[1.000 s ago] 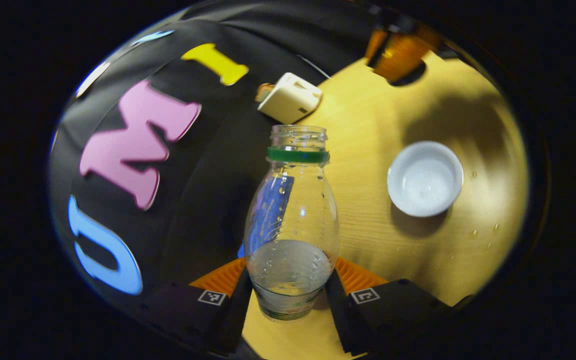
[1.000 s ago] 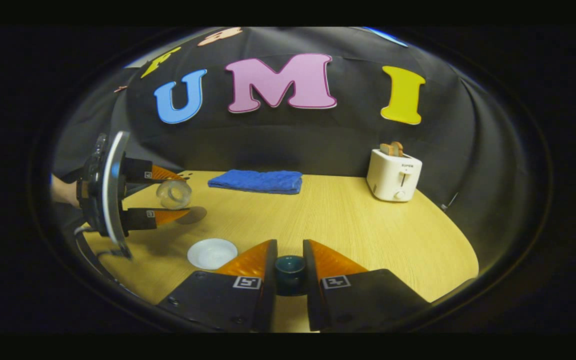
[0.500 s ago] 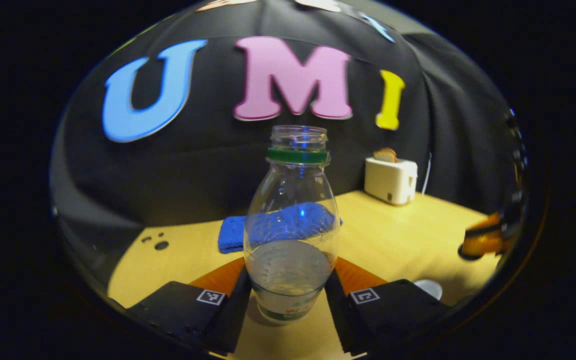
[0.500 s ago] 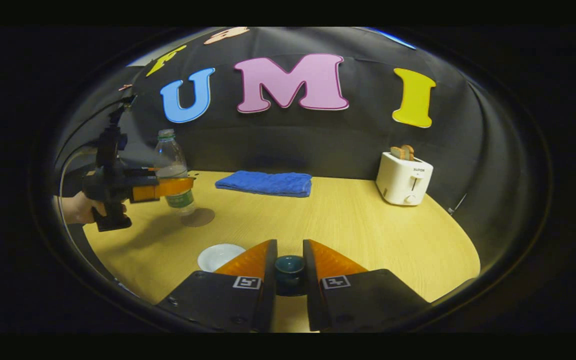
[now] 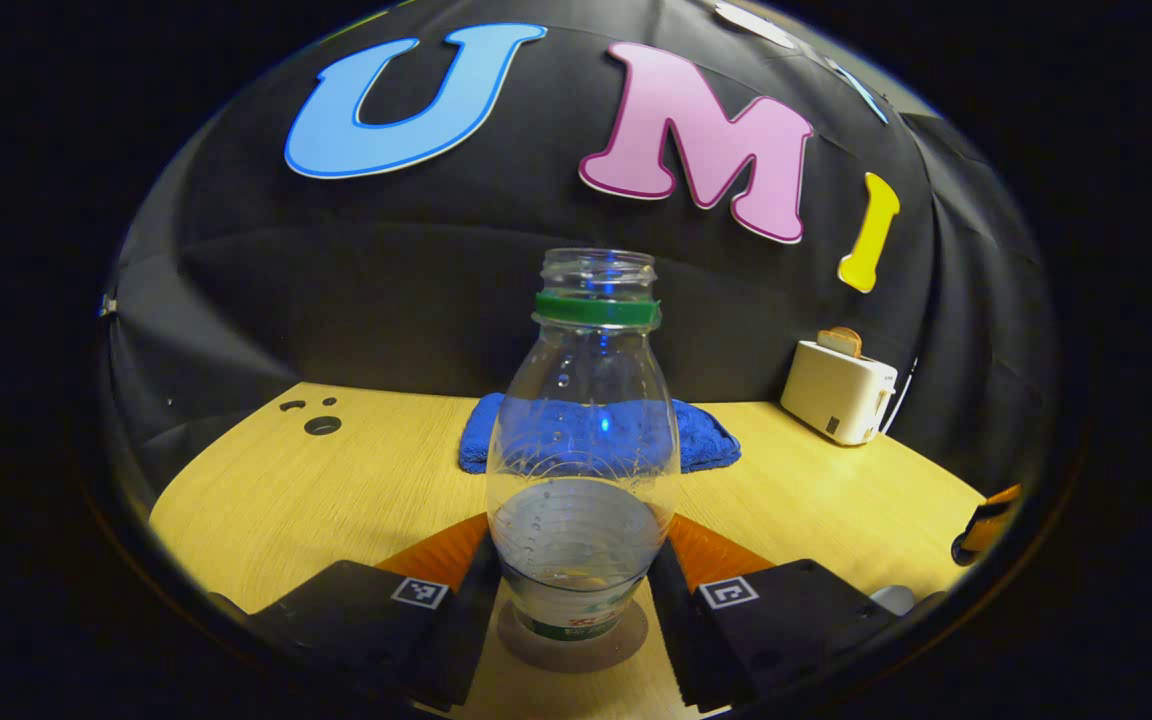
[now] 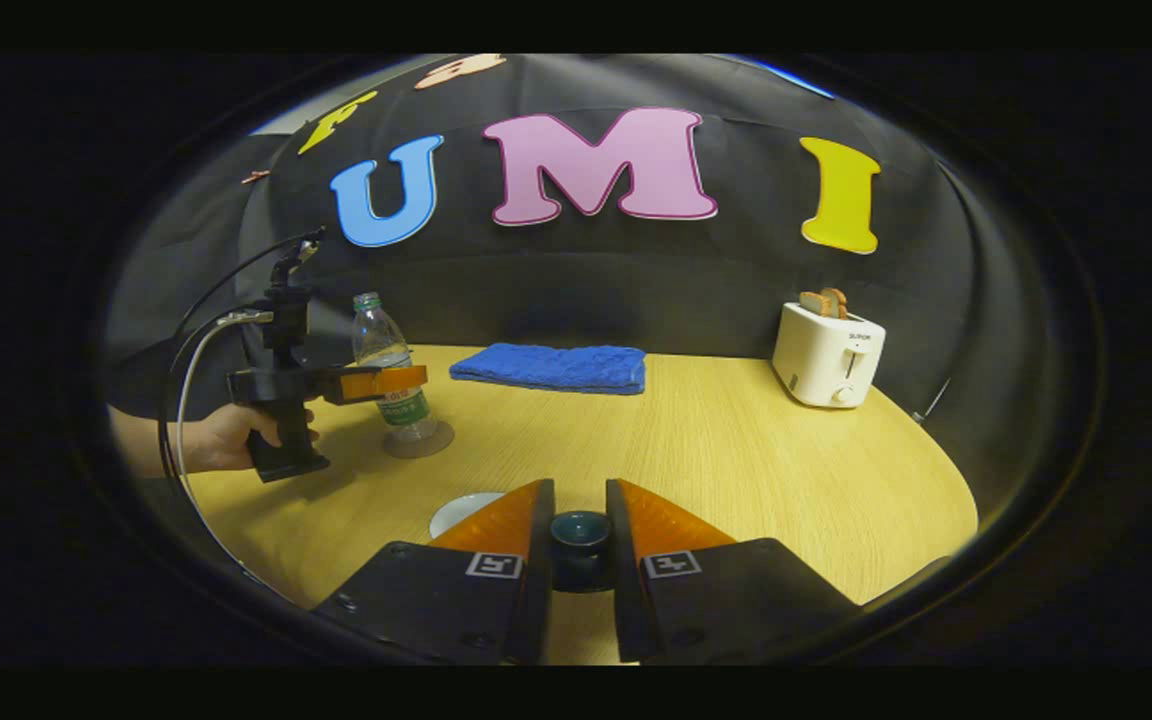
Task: Open the teacup lid with one hand, grasp the water bottle and pour water into the teacup with the other hand; after pouring, place the water bottle on the coaster and then close the teacup lid.
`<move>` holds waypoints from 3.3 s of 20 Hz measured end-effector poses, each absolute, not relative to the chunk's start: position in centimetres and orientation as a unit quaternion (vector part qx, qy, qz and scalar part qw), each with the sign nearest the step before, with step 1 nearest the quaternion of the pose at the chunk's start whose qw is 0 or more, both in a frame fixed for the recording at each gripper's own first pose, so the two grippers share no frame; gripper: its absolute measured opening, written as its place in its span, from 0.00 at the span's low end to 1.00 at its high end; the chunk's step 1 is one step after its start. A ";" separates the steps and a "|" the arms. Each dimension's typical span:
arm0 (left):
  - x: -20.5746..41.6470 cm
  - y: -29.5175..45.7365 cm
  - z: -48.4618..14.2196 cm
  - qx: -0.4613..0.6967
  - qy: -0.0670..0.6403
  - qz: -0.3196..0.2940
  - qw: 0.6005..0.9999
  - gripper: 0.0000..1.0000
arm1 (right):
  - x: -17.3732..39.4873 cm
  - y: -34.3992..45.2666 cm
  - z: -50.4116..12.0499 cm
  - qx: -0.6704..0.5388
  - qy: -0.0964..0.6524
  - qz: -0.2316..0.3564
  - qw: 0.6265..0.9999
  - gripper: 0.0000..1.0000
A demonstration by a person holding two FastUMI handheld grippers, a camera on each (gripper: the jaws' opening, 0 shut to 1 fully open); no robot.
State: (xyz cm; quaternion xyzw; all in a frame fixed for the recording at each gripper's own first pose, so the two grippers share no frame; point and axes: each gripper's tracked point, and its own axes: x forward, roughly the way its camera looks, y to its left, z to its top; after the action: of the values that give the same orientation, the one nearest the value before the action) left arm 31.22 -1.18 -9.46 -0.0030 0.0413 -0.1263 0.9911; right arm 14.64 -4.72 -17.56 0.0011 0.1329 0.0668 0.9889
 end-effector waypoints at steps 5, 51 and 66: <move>31.2 -1.1 -9.7 0.009 0.042 -0.129 0.991 0.79 | 15.2 -5.0 -17.7 0.006 0.135 0.059 0.989 0.29; 7.9 1.1 -13.1 -0.039 0.145 -0.136 0.979 0.92 | 17.8 3.4 -22.5 -0.024 0.110 0.134 0.985 0.31; 6.1 -0.7 -2.8 0.013 0.080 -0.096 0.992 0.95 | 12.7 0.9 -10.2 -0.059 0.078 0.083 0.992 1.00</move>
State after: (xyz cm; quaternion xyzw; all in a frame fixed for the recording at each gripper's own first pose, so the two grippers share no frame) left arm 6.08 -0.68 -2.78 0.0133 0.0804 -0.0963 0.9920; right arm 12.74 0.90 -10.19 -0.0595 0.0783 0.0828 0.9917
